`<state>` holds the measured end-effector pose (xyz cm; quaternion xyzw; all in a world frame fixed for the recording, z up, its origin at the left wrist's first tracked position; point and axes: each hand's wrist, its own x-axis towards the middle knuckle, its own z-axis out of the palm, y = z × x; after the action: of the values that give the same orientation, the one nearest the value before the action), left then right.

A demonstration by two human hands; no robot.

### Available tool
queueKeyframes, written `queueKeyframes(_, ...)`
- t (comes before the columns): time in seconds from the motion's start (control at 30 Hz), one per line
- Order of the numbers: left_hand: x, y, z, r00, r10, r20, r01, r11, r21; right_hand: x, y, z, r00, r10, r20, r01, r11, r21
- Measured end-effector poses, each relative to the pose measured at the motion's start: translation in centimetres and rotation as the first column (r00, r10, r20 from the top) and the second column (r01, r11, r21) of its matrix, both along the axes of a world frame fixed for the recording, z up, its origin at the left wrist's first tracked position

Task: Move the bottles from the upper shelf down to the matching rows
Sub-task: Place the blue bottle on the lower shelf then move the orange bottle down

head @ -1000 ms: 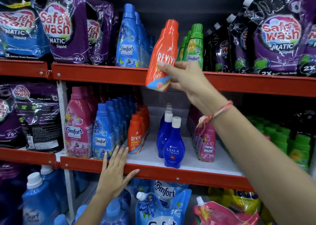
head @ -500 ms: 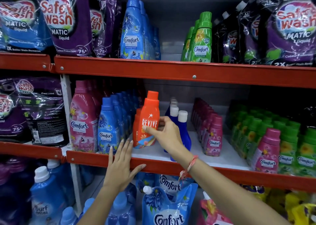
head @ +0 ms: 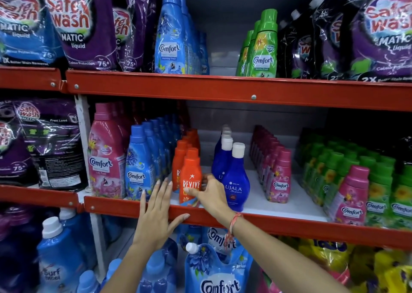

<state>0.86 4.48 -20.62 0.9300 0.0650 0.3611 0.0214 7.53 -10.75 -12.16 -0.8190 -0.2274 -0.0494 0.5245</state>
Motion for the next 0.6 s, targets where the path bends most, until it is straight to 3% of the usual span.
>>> queueKeyframes(0.43, -0.3, -0.2, 0.1, 0.997, 0.068, -0.044, -0.067, 0.997, 0.029, -0.5, -1.5, -0.9, 0.997, 0.067, -0.04, -0.067, 0.998, 0.003)
queueKeyframes(0.6, -0.2, -0.3, -0.2, 0.996, 0.087, -0.037, -0.086, 0.996, 0.031, -1.3, -6.0, -1.7, 0.992, -0.02, 0.122, 0.005, 0.992, 0.125)
